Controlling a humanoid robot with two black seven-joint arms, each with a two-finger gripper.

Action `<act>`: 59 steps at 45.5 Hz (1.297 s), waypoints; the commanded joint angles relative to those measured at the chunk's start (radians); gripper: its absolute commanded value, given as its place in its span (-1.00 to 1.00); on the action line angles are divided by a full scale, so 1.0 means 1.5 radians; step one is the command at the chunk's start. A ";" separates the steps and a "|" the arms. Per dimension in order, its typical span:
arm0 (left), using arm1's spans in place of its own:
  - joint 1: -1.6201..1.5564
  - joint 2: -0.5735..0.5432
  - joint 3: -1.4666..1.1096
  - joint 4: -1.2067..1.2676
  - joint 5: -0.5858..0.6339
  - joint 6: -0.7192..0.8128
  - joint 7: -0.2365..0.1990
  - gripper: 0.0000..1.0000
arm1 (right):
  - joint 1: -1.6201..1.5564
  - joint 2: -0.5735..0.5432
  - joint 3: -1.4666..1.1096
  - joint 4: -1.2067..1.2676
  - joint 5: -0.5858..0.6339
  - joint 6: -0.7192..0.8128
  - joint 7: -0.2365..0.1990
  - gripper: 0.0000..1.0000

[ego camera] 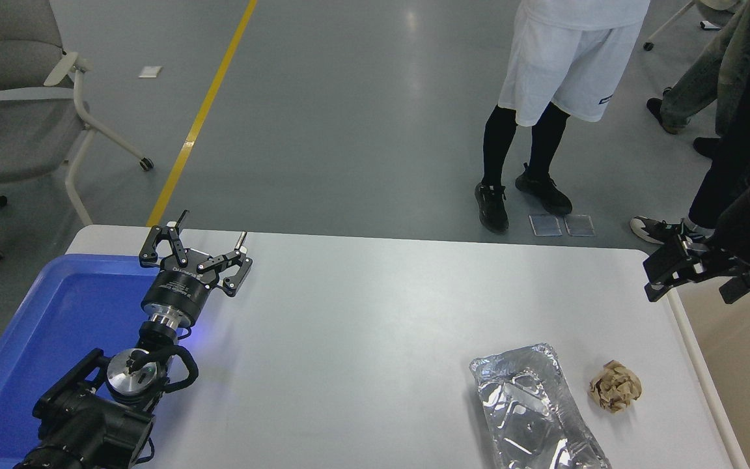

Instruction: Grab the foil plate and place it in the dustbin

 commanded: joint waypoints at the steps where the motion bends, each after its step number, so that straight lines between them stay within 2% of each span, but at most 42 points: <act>1: 0.000 0.000 0.000 0.000 0.000 0.000 0.000 0.98 | -0.010 0.005 0.003 -0.002 -0.002 0.000 0.001 1.00; 19: 0.000 0.000 0.001 0.000 0.000 0.000 0.000 0.98 | -0.042 0.019 0.014 -0.086 0.034 0.000 0.004 1.00; 33: 0.000 0.000 0.000 0.000 0.001 -0.001 0.000 0.98 | -0.035 0.017 0.011 -0.085 0.062 0.000 0.004 1.00; 42: 0.000 0.000 0.000 0.000 0.000 -0.001 0.000 0.98 | -0.039 0.018 0.001 -0.078 0.128 0.000 0.004 1.00; 49: 0.000 0.000 0.000 0.000 0.000 0.000 0.000 0.98 | -0.043 0.028 0.016 -0.068 0.118 0.000 0.004 1.00; 59: 0.000 0.000 0.000 0.000 0.000 -0.001 0.000 0.98 | -0.093 0.122 0.042 -0.056 0.057 -0.053 0.005 1.00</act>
